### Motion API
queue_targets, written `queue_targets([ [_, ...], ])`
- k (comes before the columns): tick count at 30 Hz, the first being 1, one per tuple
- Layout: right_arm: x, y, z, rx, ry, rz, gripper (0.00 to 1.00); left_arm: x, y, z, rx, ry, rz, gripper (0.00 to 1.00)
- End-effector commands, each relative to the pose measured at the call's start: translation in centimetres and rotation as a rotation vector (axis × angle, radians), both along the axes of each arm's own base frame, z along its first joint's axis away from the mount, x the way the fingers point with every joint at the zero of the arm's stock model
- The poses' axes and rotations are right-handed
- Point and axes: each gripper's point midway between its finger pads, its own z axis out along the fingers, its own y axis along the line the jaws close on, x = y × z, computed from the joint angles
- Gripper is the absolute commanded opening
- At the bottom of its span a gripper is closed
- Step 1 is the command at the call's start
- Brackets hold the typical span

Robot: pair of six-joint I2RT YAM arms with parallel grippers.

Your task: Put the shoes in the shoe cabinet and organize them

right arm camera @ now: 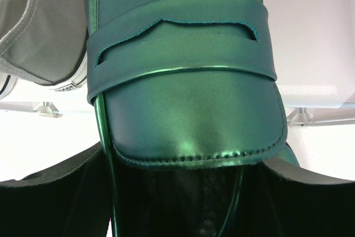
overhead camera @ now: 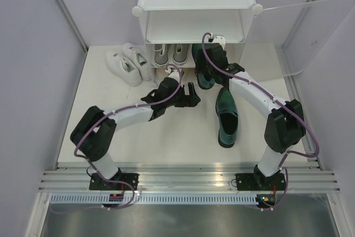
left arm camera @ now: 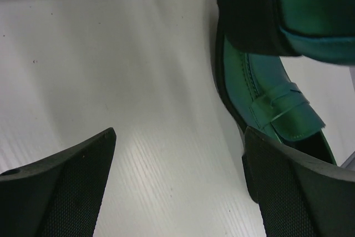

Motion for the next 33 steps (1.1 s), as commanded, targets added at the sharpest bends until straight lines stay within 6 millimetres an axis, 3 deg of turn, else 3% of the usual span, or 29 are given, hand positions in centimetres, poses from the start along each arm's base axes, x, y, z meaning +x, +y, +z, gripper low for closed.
queue_targets([
  [1,2.2,0.6,5.7,0.103,-0.147,-0.019,0.01,2.2,-2.5,1.8,-0.134,-0.007,-0.039,0.99],
  [2,2.3,0.6,5.7,0.105,-0.143,-0.018,0.01,2.7,-2.7,0.6,-0.138,0.019,-0.039,0.99],
  [5,2.6,0.7,5.6,0.112,-0.138,-0.015,0.01,3.8,-3.1,-0.3,-0.149,0.046,-0.038,0.98],
  [19,3.2,1.4,4.4,0.152,-0.102,-0.003,0.05,6.9,-4.3,-1.4,-0.199,0.06,-0.016,0.98],
  [21,3.2,1.5,4.3,0.158,-0.095,-0.003,0.15,6.9,-4.5,-1.4,-0.217,0.066,-0.017,0.98],
  [25,3.2,1.8,3.8,0.161,-0.085,0.007,0.47,6.8,-4.4,-1.4,-0.237,0.058,-0.017,0.98],
  [33,3.4,1.4,4.0,0.152,-0.09,-0.008,0.78,6.7,-4.0,-1.0,-0.247,0.049,-0.007,0.98],
])
